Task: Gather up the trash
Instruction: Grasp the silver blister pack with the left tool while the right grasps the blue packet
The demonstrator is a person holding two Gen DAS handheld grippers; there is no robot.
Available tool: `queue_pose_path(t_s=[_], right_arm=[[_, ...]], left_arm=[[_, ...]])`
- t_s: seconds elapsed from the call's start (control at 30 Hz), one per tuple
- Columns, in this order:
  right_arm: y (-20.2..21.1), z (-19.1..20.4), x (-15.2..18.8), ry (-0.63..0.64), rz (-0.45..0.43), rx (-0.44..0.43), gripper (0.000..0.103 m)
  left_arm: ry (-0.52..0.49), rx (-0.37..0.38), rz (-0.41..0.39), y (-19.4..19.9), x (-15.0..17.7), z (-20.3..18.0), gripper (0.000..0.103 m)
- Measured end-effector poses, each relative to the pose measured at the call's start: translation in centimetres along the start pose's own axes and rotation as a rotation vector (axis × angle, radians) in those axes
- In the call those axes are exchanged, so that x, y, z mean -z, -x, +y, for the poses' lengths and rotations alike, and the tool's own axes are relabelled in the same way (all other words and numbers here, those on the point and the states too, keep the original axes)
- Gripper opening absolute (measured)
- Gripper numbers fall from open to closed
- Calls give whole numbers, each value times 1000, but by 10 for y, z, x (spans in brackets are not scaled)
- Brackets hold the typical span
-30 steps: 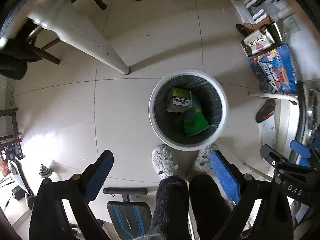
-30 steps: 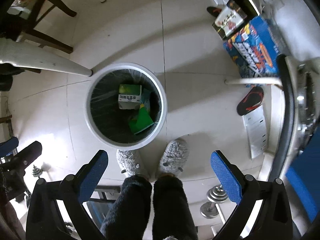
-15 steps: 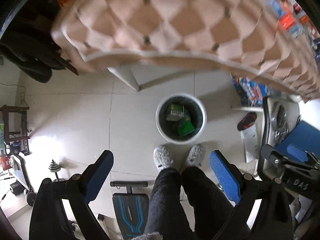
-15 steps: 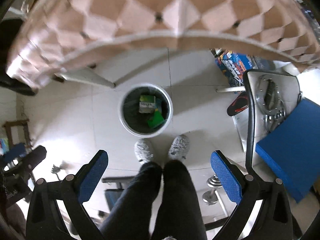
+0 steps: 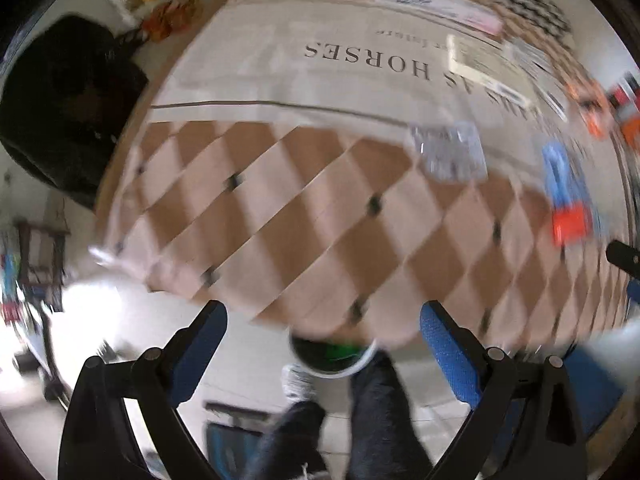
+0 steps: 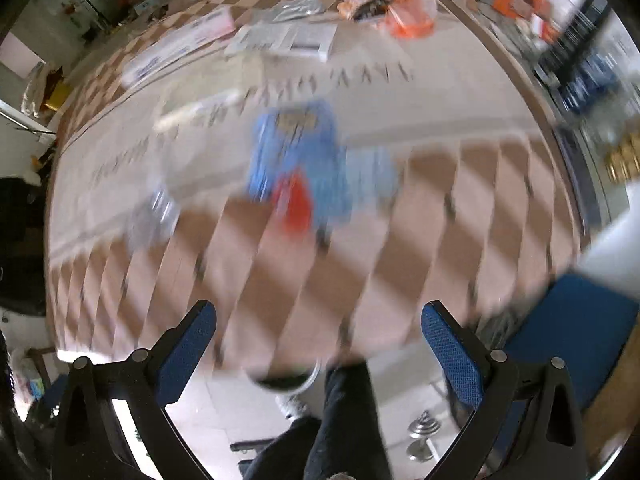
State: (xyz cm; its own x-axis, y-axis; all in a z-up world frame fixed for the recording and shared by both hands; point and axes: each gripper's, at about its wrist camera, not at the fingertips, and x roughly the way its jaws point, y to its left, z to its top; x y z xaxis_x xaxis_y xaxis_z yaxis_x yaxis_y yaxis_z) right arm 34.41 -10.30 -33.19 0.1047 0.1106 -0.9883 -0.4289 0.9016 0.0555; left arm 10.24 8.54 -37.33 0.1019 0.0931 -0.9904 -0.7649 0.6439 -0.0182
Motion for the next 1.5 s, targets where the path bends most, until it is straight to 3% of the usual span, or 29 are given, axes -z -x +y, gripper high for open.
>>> queue_pose_path(t_s=[0.13,0.2,0.3,0.5,0.57,0.63,0.67,0.8,1.03,1.23,1.37,1.5], right_arm=[[-44,10,-67,57,96,-6,103],[-56,19,-86,101,83,74,103],[-71,27,-110,119,116,57,103],[-97,31,-131,174,216,34,87],[-103,31,-132,186,227,20,69],[-103,31,-132,197,211,20,60],[-101,31,-131,206,197,19,51],[-93,30,-134,189,166,-33,35],[-65,31,-155,171,74,-65,33],[-25,29,-160,112,-3,-108,29],[8,23,-138,90,-55,-138,28],[33,20,-91,90,-107,-159,27]], left_arm=[[130,84,134,-37,-53,-26,97],[156,112,173,-51,-71,-40,97],[152,89,207,-69,-90,-62,97],[190,19,214,-90,-105,-72,95],[191,1,172,-85,-107,-73,85],[184,-2,145,-79,-107,-76,68],[177,-7,134,-76,-109,-76,67],[136,-35,102,-66,-108,-74,65],[34,-102,-16,-24,-106,-75,65],[-13,-104,-131,29,-96,-69,65],[-33,-75,-192,69,-96,-69,65],[-59,-39,-243,92,-85,-62,65]])
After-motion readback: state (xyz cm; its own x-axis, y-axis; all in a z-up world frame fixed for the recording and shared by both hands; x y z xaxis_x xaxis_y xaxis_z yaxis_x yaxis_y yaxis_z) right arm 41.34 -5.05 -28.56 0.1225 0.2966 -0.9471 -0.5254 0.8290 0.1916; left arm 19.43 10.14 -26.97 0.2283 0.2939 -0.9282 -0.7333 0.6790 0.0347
